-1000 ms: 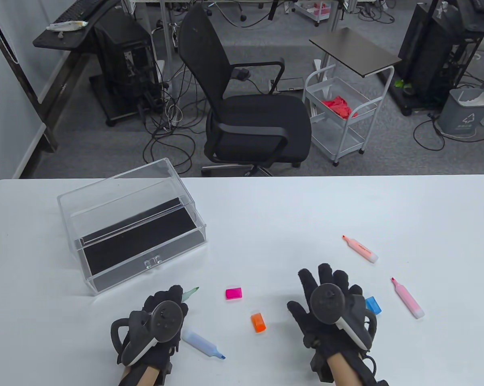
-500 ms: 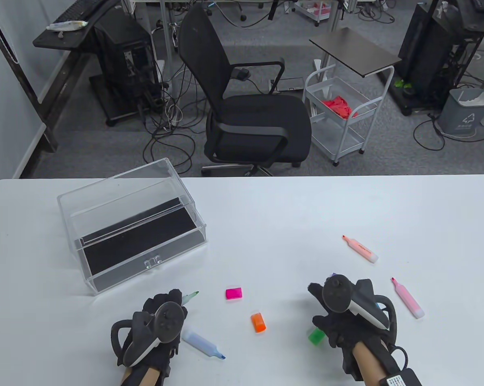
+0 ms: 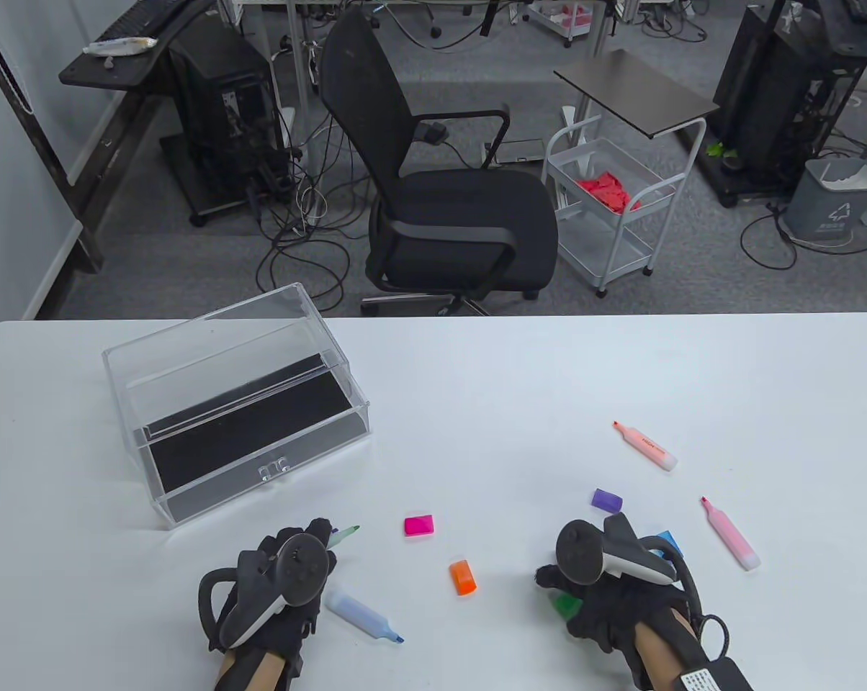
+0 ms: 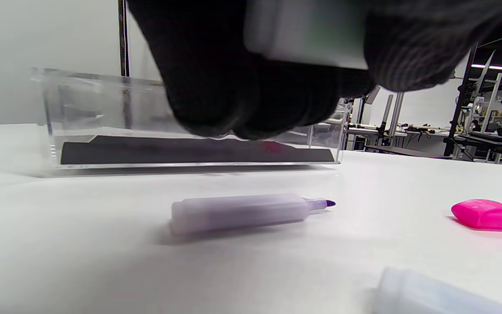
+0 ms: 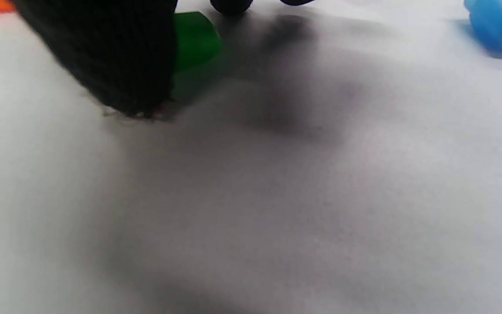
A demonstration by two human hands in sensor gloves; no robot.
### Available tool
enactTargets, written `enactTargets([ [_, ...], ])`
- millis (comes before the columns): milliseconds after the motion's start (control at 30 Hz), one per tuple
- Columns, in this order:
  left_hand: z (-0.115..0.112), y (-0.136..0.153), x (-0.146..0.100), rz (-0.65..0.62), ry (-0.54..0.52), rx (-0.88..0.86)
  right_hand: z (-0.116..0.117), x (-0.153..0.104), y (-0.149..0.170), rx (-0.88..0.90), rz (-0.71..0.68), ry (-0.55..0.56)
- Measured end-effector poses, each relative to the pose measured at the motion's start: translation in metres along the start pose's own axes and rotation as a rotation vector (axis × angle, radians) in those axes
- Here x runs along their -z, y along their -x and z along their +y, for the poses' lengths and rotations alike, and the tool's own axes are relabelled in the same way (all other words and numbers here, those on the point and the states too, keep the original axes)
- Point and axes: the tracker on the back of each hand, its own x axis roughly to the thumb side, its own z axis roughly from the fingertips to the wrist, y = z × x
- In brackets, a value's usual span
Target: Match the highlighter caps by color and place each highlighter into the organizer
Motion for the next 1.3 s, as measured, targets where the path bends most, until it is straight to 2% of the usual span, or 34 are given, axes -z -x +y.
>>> enactTargets([
  [267,0.0,0.001,0.0,0.002,0.007,-0.005,0.002,0.002,-0.002,-0.024,-0.018,0.088],
  [400,-0.001,0.001,0.0,0.0,0.009,-0.008,0.002,0.002,-0.002,-0.022,-0.023,0.097],
  [533,-0.001,0.001,0.0,-0.005,-0.009,-0.023,-0.009,-0.002,-0.001,0.033,-0.039,0.183],
  [633,-0.001,0.0,0.001,-0.013,-0.028,-0.03,-0.015,-0.002,-0.004,0.06,-0.053,0.191],
  [833,-0.003,-0.002,0.001,-0.031,-0.025,-0.057,-0.024,-0.002,-0.022,0.124,-0.093,0.317],
  [1300,-0.007,-0.013,0.001,-0.105,-0.034,-0.041,-0.045,-0.001,-0.064,0.313,-0.178,0.439],
])
